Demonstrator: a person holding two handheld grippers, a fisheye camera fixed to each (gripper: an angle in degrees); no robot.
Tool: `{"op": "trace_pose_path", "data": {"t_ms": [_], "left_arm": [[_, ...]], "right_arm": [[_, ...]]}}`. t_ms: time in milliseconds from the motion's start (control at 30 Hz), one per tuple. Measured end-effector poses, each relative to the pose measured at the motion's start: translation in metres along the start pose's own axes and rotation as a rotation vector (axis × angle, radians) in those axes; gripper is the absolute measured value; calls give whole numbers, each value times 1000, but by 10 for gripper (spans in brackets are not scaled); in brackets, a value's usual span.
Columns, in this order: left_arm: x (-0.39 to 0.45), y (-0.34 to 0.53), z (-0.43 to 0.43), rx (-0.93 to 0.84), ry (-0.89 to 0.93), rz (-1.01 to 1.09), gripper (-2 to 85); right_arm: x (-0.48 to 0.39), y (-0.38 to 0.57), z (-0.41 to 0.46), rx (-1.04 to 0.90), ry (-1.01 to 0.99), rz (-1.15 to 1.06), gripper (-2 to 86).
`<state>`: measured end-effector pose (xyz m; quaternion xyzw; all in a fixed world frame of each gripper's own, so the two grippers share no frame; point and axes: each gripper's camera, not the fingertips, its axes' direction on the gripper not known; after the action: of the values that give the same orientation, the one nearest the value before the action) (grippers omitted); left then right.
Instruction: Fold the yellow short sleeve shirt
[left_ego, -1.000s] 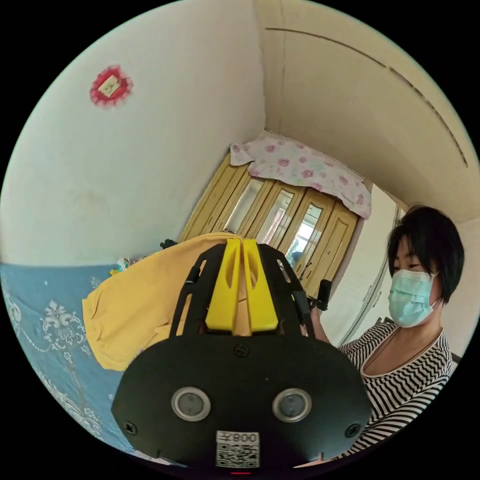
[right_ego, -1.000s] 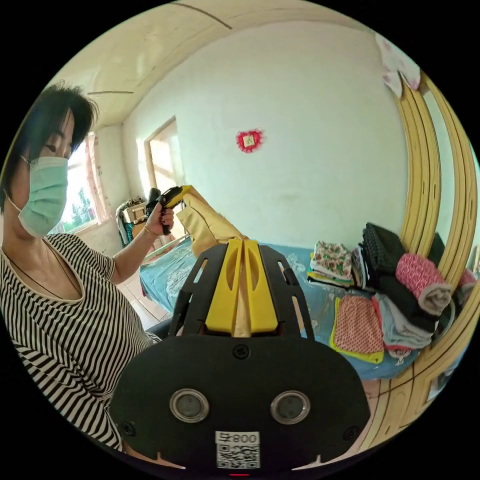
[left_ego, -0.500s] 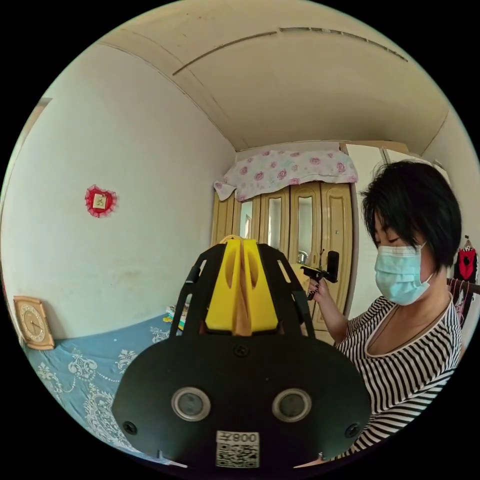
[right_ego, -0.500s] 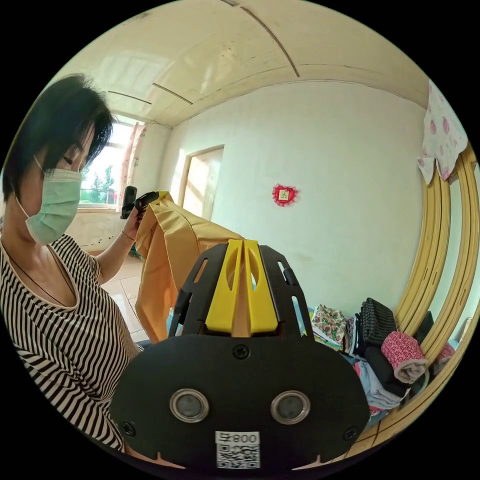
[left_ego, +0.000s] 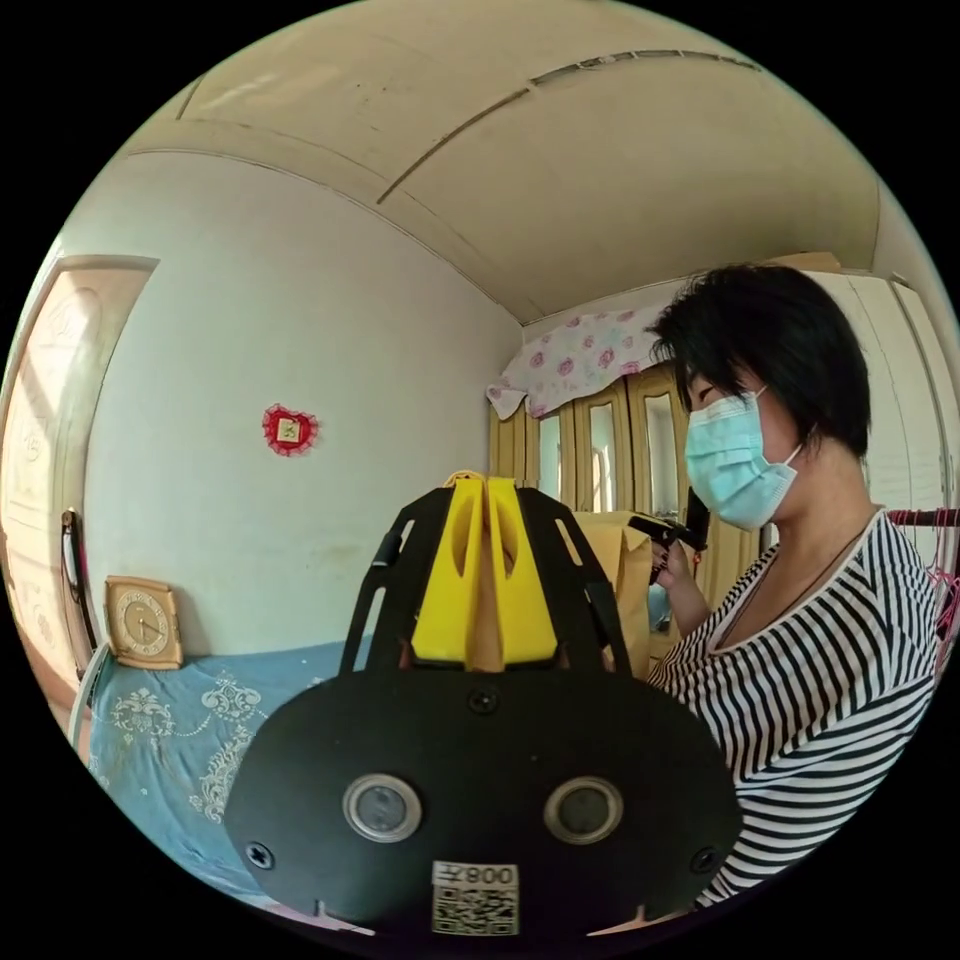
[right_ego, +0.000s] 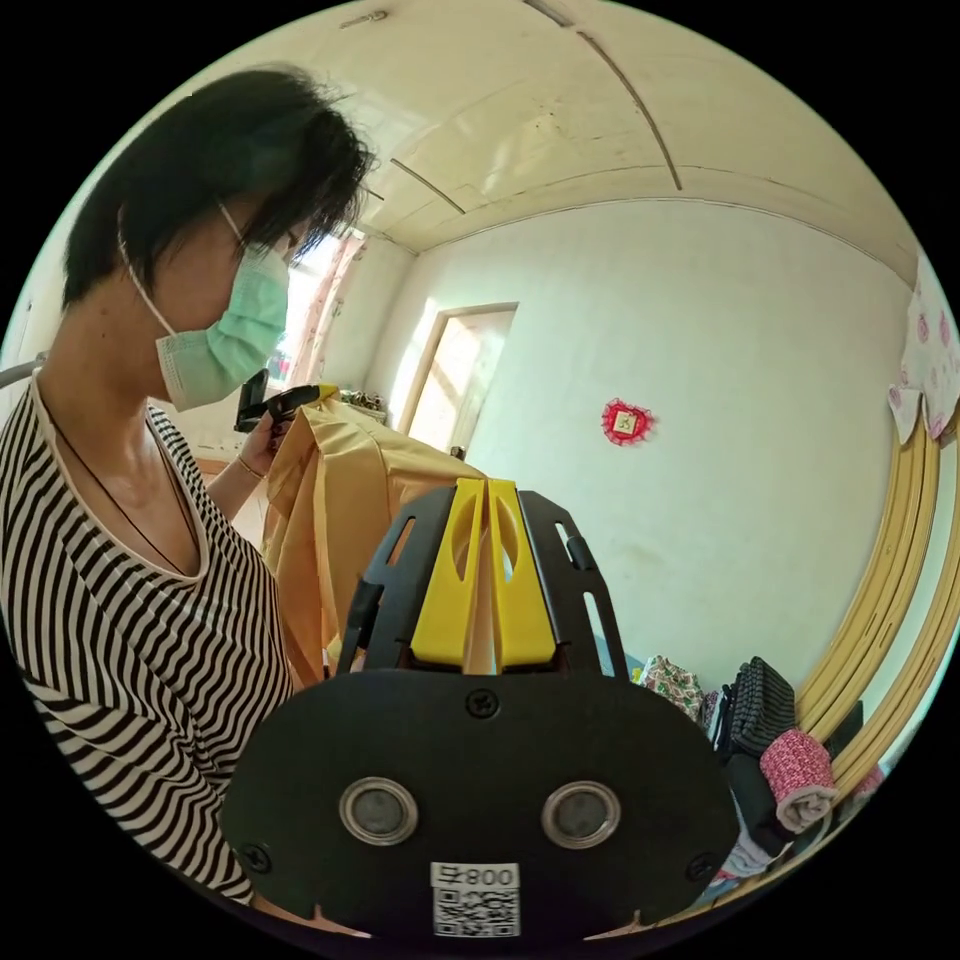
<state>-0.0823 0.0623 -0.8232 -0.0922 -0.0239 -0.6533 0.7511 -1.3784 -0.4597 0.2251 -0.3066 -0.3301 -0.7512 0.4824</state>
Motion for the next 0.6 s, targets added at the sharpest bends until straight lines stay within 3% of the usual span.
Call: {"op": "trace_pose_path", "data": {"t_ms": [300,600], "left_arm": [[-23,51,16,13,-31,51,5],[-84,105,99,-16,-14,18,5]], "right_arm": [[-31,59,57,-25,14,10,3],[-28,149,154,-64,21,45,3]]}}
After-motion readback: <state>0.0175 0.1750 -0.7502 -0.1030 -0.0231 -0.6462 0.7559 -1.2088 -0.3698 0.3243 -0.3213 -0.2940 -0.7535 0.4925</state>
